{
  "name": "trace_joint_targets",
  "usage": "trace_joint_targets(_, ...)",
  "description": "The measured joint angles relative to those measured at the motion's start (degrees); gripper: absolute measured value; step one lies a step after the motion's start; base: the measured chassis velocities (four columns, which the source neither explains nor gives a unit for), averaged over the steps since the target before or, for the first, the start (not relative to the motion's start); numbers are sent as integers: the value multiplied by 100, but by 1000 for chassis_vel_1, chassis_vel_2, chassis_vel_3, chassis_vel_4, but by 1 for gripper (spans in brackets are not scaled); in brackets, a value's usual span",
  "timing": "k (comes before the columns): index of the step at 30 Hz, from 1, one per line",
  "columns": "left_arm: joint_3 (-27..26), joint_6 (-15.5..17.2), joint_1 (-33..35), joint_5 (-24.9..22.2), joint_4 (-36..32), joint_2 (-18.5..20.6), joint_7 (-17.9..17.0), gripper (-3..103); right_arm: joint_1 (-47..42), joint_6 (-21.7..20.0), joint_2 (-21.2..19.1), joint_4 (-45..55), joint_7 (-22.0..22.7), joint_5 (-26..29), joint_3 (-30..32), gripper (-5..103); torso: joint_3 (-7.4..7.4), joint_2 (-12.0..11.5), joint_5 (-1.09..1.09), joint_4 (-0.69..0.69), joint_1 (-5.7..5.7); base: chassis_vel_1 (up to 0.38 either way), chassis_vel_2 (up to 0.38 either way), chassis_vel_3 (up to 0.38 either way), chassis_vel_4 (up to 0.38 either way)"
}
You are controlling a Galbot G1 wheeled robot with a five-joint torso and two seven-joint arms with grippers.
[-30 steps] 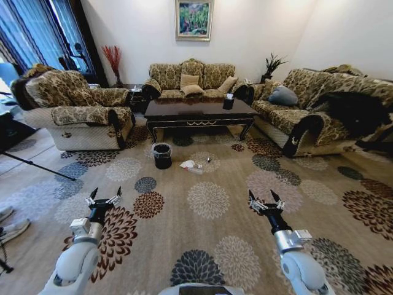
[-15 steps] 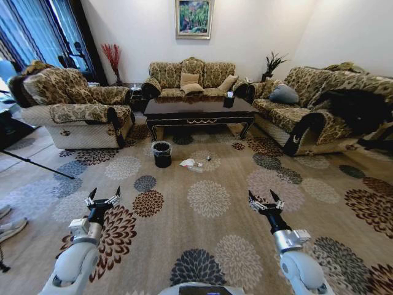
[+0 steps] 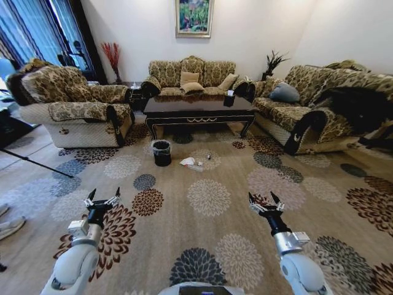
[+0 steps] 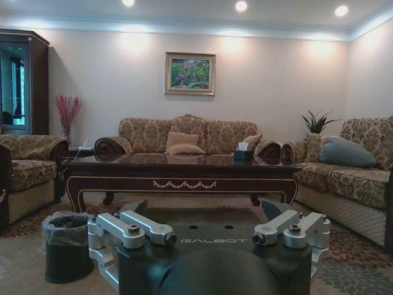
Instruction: Move to the front of the table and pick up the trash from the floor, then place it into the trash bin.
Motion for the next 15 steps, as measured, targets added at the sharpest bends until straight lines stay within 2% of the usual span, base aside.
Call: trace_joint_targets(15, -18, -17, 50, 5, -38, -12, 13, 100, -66, 82, 1, 23, -44, 7, 53, 100, -211, -346, 0, 0, -136, 0, 0, 0, 0)
